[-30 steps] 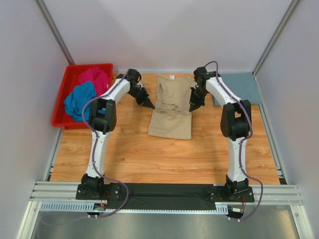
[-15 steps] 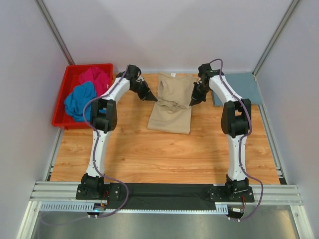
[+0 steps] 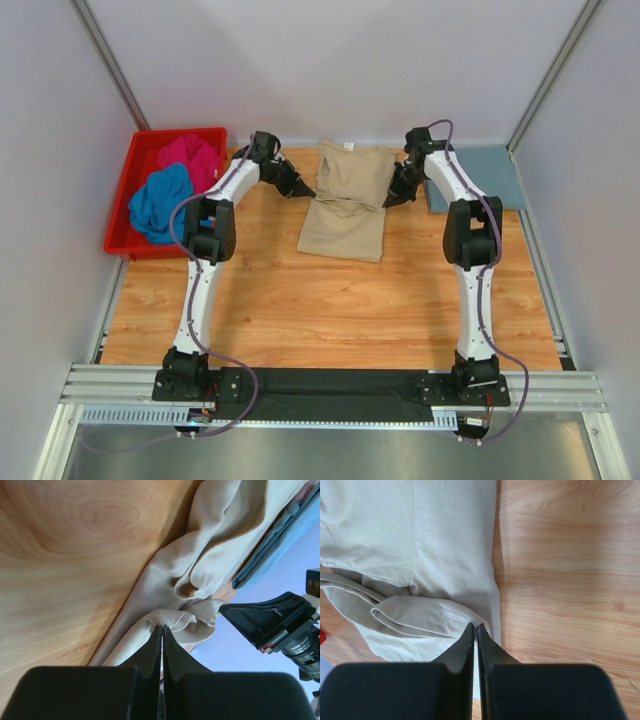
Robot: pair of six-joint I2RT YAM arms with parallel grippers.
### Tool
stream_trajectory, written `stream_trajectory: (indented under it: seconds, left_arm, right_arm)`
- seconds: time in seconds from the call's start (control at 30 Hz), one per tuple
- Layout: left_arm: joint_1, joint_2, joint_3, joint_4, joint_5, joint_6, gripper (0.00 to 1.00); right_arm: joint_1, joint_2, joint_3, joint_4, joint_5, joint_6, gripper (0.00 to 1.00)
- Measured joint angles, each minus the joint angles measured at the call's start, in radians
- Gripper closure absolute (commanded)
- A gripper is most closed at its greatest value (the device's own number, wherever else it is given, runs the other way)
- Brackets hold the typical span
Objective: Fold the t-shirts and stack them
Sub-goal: Fold the tshirt
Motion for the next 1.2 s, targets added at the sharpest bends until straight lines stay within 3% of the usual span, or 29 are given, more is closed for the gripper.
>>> stream_trajectory:
  seconds: [0.27, 0.33, 0.37, 0.5, 0.63, 0.8, 1.0, 1.13, 1.2]
  left_arm:
    - [0.016, 0.003, 0.012, 0.077, 0.005, -0.045, 1.0]
    - [0.016, 0.007, 0.016, 0.112, 0.019, -0.056, 0.96]
    - [0.016, 0.013, 0.027, 0.119, 0.027, -0.057, 0.94]
    - [0.016, 0.021, 0.045, 0.135, 0.049, -0.031, 0.74]
    - [0.017, -0.042, -0.089, 0.098, 0.034, 0.056, 0.58]
    - [0.017, -0.11, -0.169, -0.045, -0.029, 0.188, 0.58]
    - [0.016, -0.319, -0.408, -0.093, -0.093, 0.311, 0.56]
    - [0.008, -0.389, -0.496, -0.109, -0.115, 0.372, 0.56]
    - [0.003, -0.399, -0.547, -0.098, -0.126, 0.394, 0.56]
  right_arm:
    - [-0.027, 0.016, 0.024, 0.015, -0.018, 0.011, 1.0]
    - [-0.031, 0.02, 0.039, 0.024, -0.026, 0.014, 0.98]
    - [-0.033, 0.024, 0.048, 0.032, -0.032, 0.018, 0.95]
    - [-0.044, 0.029, 0.06, 0.066, -0.055, 0.04, 0.62]
    - [-0.058, 0.023, 0.052, 0.079, -0.062, 0.043, 0.55]
    - [-0.062, -0.12, -0.158, 0.093, -0.065, 0.018, 0.53]
    - [-0.03, -0.383, -0.488, 0.142, -0.098, -0.026, 0.51]
    - [-0.008, -0.42, -0.581, 0.154, -0.129, -0.071, 0.49]
    - [-0.001, -0.409, -0.612, 0.157, -0.142, -0.1, 0.53]
